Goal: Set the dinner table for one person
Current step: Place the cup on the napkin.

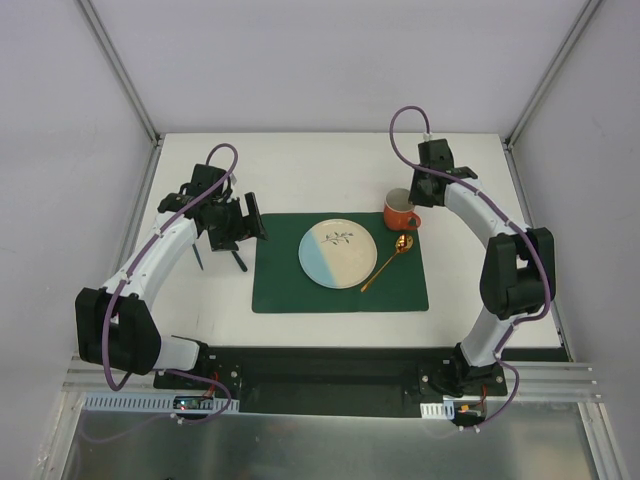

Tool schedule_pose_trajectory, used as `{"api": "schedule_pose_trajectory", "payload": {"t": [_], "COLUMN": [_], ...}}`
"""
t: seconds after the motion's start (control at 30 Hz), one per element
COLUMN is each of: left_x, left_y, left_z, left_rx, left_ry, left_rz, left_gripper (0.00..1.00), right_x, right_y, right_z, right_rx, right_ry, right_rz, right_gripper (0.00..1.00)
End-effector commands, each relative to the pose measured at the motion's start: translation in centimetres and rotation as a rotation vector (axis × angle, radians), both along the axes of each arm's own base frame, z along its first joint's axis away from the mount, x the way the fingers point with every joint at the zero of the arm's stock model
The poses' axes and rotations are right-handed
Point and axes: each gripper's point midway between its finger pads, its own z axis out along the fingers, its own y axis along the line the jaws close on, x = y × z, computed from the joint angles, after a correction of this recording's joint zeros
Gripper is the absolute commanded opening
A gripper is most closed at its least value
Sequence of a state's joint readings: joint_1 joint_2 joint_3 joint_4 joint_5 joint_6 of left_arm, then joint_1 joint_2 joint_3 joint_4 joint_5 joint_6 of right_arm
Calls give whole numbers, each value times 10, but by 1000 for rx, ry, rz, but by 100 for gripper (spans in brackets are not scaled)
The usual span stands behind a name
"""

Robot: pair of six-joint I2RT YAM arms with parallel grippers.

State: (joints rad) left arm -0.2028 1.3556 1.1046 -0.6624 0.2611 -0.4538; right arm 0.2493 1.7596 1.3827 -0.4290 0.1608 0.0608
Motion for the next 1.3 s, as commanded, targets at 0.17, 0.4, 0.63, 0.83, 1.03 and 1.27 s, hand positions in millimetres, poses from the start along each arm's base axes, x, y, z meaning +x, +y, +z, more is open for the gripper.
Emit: {"api": "schedule_pose_trajectory", "payload": {"t": [0.17, 0.4, 0.63, 0.83, 1.03, 1.27], "left_x": [1, 1, 1, 1, 1, 1], "left_y": [-2, -2, -2, -2, -2, -2], "left_z": [9, 8, 9, 8, 8, 10], "left_rx": [-7, -7, -7, -4, -5, -7], "left_ry": [-34, -34, -36, -33, -35, -40], "left_rz": [-23, -24, -24, -23, -24, -22], "left_gripper": [84, 84, 84, 84, 84, 84], "right_x": [9, 8, 7, 7, 6, 6], "right_y": [11, 11, 11, 10, 10, 10], "right_z": [6, 6, 7, 8, 8, 10], "right_rx": [47, 41, 32, 25, 26, 19], "right_ry": [-35, -29, -26, -26, -21, -16], "right_rz": [-4, -12, -9, -9, -9, -9], "right_gripper": [3, 12, 20, 22, 29, 51]}}
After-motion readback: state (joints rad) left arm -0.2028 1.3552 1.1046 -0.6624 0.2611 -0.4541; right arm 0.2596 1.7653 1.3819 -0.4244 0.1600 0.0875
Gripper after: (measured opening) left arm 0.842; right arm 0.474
